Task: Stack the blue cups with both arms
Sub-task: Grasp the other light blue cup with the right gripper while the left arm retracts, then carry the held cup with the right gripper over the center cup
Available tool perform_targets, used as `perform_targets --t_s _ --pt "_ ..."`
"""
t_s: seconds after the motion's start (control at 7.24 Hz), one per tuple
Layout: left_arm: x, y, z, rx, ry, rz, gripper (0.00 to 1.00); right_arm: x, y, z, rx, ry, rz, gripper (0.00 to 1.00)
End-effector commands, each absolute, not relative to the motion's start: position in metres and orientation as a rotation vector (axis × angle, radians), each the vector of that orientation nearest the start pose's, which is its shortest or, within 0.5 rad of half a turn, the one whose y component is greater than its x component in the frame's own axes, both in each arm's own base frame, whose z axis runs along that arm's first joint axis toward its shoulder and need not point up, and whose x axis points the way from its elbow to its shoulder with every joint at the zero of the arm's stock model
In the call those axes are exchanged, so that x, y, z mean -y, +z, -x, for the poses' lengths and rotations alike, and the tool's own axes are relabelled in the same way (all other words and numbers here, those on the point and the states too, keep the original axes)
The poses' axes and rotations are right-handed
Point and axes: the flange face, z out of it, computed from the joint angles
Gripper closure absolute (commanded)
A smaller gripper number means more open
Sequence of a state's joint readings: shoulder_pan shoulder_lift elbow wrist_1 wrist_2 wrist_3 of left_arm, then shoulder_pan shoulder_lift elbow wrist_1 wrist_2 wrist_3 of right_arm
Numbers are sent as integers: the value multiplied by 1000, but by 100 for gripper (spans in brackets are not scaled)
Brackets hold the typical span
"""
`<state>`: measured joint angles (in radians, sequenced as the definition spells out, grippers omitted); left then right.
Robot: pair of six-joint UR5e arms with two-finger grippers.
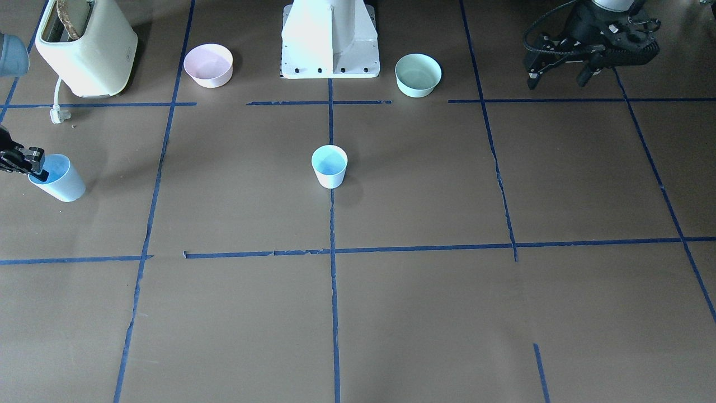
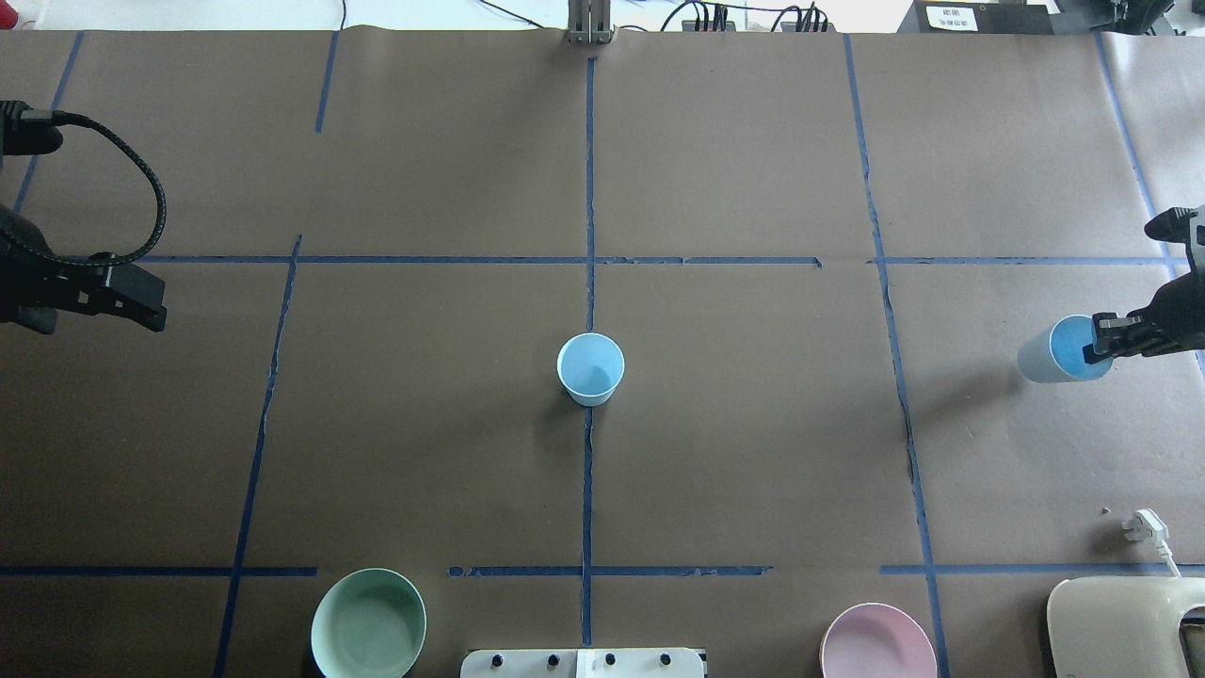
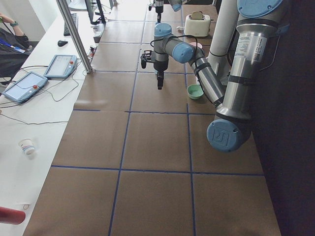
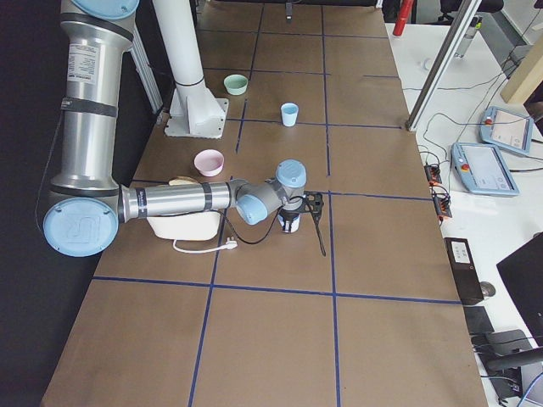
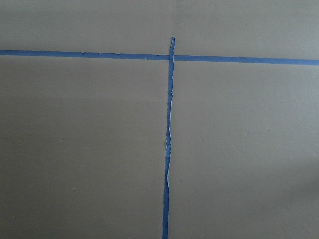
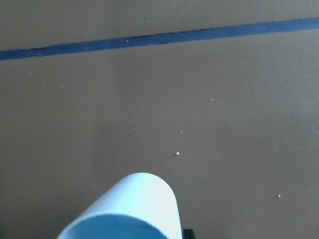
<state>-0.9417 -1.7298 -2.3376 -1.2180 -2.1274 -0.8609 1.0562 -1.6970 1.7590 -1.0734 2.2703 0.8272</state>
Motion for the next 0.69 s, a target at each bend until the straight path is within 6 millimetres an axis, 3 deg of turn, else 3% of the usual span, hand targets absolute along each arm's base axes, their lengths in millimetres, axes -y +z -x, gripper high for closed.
perform_targets --t_s 0.0,0.28,0.55 --pt "405 313 -161 -731 -4 -70 0 444 497 171 949 192 -1 100" --pt "419 358 -144 -671 71 -56 0 463 408 192 965 219 21 100" --pt "449 404 -111 -624 110 -51 0 472 301 260 1014 254 83 100"
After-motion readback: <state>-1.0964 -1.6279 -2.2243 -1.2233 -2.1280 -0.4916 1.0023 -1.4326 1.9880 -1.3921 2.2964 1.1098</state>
